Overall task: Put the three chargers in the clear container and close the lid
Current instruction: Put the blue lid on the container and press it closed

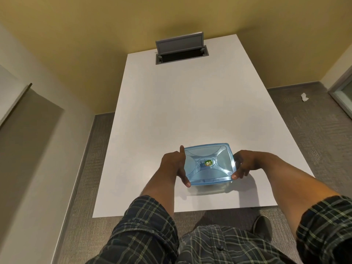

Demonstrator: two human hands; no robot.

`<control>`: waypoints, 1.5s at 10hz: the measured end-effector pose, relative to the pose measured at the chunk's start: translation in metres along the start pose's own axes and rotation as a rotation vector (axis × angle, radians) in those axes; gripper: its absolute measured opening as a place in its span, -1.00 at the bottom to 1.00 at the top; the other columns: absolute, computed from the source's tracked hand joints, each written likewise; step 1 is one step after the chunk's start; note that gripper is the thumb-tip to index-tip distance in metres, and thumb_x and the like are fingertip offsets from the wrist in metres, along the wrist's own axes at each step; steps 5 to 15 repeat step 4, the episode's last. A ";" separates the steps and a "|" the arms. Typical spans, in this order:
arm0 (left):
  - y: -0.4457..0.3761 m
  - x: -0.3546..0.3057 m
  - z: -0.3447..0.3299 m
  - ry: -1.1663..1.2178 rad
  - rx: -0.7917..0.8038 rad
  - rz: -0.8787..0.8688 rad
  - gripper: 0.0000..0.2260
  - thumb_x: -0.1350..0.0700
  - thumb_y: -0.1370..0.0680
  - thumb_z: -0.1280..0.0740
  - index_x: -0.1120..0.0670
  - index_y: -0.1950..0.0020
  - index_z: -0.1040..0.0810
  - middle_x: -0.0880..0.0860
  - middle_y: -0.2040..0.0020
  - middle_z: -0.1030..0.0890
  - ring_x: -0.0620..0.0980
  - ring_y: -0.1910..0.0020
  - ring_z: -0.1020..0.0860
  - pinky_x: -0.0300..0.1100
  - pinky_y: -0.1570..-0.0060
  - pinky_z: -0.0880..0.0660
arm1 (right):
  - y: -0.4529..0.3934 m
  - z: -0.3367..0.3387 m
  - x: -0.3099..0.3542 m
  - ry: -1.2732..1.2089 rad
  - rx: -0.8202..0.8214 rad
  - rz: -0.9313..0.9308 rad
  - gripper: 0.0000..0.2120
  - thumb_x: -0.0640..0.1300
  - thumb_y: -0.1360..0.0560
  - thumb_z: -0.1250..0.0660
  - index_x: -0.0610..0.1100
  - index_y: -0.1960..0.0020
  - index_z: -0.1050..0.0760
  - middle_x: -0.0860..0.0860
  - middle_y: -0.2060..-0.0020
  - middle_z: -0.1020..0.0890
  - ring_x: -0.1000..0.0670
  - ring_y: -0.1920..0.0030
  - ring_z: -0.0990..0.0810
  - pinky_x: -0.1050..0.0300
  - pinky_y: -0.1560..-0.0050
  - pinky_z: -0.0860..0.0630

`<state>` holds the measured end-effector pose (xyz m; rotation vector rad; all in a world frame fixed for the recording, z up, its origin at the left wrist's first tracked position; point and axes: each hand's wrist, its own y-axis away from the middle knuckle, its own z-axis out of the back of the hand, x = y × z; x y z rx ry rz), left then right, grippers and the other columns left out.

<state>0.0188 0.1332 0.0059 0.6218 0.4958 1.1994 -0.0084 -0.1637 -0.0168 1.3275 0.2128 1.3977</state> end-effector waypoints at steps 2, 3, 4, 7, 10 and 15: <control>-0.003 0.005 -0.003 -0.028 -0.033 -0.007 0.51 -0.38 -0.11 -0.63 0.14 -0.65 0.33 0.16 -0.36 -0.57 0.18 -0.33 -0.56 0.03 -0.29 -0.47 | 0.001 0.003 0.005 0.026 -0.019 -0.073 -0.45 -0.11 -0.27 -0.68 -0.20 -0.18 -0.60 -0.23 0.11 -0.72 -0.10 0.18 -0.72 0.15 0.23 -0.60; 0.003 0.010 0.001 -0.068 -0.096 0.008 0.50 -0.51 -0.09 -0.53 0.16 -0.66 0.27 0.15 -0.37 -0.56 0.17 -0.36 -0.53 0.05 -0.39 -0.33 | -0.002 0.006 0.008 0.072 -0.082 -0.171 -0.09 0.09 -0.16 -0.71 -0.18 -0.37 -0.42 -0.20 0.06 -0.71 -0.11 0.19 -0.75 0.11 0.26 -0.64; 0.006 0.019 0.018 -0.049 -0.328 0.029 0.35 -0.62 -0.17 -0.35 0.25 -0.64 0.00 0.16 -0.42 -0.48 0.16 -0.39 -0.46 0.07 -0.40 -0.31 | 0.003 0.022 0.023 0.208 -0.290 -0.175 -0.02 0.44 -0.20 -0.50 -0.12 -0.40 -0.37 -0.10 0.09 -0.71 -0.06 0.19 -0.74 0.03 0.22 -0.66; 0.006 0.019 0.018 -0.049 -0.328 0.029 0.35 -0.62 -0.17 -0.35 0.25 -0.64 0.00 0.16 -0.42 -0.48 0.16 -0.39 -0.46 0.07 -0.40 -0.31 | 0.003 0.022 0.023 0.208 -0.290 -0.175 -0.02 0.44 -0.20 -0.50 -0.12 -0.40 -0.37 -0.10 0.09 -0.71 -0.06 0.19 -0.74 0.03 0.22 -0.66; 0.006 0.019 0.018 -0.049 -0.328 0.029 0.35 -0.62 -0.17 -0.35 0.25 -0.64 0.00 0.16 -0.42 -0.48 0.16 -0.39 -0.46 0.07 -0.40 -0.31 | 0.003 0.022 0.023 0.208 -0.290 -0.175 -0.02 0.44 -0.20 -0.50 -0.12 -0.40 -0.37 -0.10 0.09 -0.71 -0.06 0.19 -0.74 0.03 0.22 -0.66; 0.006 0.019 0.018 -0.049 -0.328 0.029 0.35 -0.62 -0.17 -0.35 0.25 -0.64 0.00 0.16 -0.42 -0.48 0.16 -0.39 -0.46 0.07 -0.40 -0.31 | 0.003 0.022 0.023 0.208 -0.290 -0.175 -0.02 0.44 -0.20 -0.50 -0.12 -0.40 -0.37 -0.10 0.09 -0.71 -0.06 0.19 -0.74 0.03 0.22 -0.66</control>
